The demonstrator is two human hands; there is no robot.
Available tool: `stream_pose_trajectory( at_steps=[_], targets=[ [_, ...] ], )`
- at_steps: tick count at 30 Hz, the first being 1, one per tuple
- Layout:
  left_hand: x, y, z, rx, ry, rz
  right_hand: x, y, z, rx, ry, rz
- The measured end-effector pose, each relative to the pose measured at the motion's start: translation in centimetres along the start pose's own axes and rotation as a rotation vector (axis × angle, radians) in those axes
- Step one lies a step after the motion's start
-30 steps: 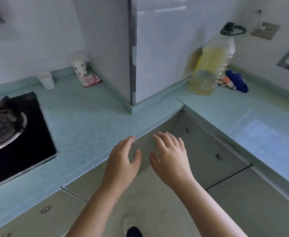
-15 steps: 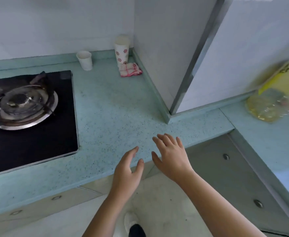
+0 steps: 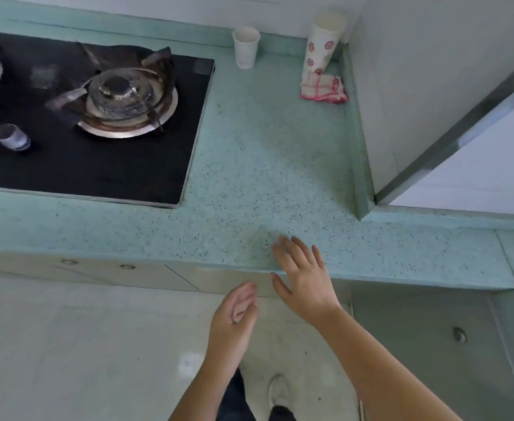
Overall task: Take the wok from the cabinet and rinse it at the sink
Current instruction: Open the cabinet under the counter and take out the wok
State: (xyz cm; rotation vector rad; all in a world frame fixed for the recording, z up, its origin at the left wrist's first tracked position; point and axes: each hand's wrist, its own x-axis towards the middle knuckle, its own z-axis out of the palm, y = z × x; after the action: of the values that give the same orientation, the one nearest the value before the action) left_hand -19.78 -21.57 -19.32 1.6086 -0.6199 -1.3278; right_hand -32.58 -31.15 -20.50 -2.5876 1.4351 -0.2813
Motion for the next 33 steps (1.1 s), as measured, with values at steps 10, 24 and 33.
stream_pose_trajectory(
  at_steps=[10, 24, 33],
  targets=[
    [2.6, -2.7, 4.9, -0.404, 0.149, -0.098, -0.4, 2.6, 3.7, 0.002, 0.216, -0.118],
    [5.1, -3.4, 7.5, -0.779, 0.138, -0.097, -0.1, 2.7, 4.8, -0.041, 0.324, -0.119],
    [5.0, -3.2, 7.9, -0.882, 0.139, -0.159, 0.0, 2.7, 4.7, -0.039, 0.312, -0.115]
  ],
)
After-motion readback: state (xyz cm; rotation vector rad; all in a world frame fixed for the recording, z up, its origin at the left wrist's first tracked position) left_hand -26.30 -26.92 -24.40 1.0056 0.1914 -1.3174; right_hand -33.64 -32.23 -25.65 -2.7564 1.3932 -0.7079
